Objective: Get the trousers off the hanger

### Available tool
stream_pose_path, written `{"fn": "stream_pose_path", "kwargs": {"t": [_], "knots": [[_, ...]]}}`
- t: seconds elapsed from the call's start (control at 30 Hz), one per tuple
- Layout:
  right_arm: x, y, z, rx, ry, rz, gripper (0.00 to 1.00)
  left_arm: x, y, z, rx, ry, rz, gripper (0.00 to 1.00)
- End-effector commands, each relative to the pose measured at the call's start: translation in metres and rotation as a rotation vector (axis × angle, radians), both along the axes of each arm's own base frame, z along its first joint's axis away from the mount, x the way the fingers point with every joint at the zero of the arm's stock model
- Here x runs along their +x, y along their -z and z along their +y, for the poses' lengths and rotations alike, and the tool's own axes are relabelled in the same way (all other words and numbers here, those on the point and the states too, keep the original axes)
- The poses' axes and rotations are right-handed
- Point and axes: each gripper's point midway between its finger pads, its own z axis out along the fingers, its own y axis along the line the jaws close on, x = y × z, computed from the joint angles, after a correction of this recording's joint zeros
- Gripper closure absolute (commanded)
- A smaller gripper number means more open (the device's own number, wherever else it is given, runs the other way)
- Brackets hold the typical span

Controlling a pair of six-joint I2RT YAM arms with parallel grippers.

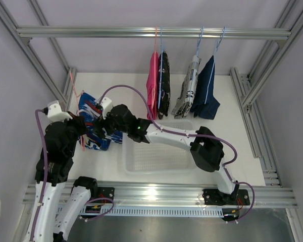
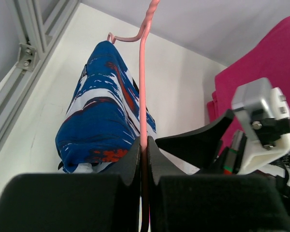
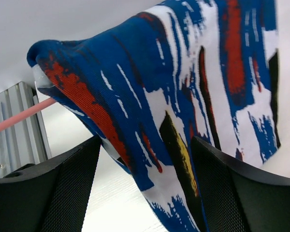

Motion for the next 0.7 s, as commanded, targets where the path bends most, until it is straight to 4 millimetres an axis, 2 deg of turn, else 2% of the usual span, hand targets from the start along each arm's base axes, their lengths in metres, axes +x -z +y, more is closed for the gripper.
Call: {"fn": "stream_pose_path", "kwargs": {"t": [0.0,0.07,0.17,0.33,0.4,0.57,0.63,0.67], "knots": [[-0.004,-0.021,0.009,0.050,-0.035,-0.043,0.20,0.003,-0.051,-0.011,-0.049,0.065,-0.185,0.99],[-0.011,-0.020,0.012,0.051,-0.052,-0.053,0.20,0.004,-0.051,-0.012,-0.053,0.069,-0.185,1.00],[-0.013,-0.014,0.014,0.034,-0.035,-0.068,0.20,0.004,-0.052,-0.015,-0.061,0.089,-0.189,1.00],[-0.003,-0.013,0.016,0.026,-0.001,-0.082,0.21,0.002,-0.053,-0.016,-0.063,0.098,-0.198,1.00],[0.006,-0.011,0.015,0.017,0.047,-0.094,0.21,0.002,-0.053,-0.018,-0.065,0.105,-0.196,1.00],[0.022,-0.022,0.019,0.046,0.103,-0.122,0.26,0.002,-0.053,-0.021,-0.072,0.125,-0.197,1.00],[0.030,-0.019,0.019,0.033,0.137,-0.142,0.28,0.002,-0.053,-0.021,-0.074,0.128,-0.202,1.00],[0.032,-0.025,0.020,0.045,0.152,-0.154,0.30,0.002,-0.053,-0.023,-0.077,0.134,-0.200,1.00]]}}
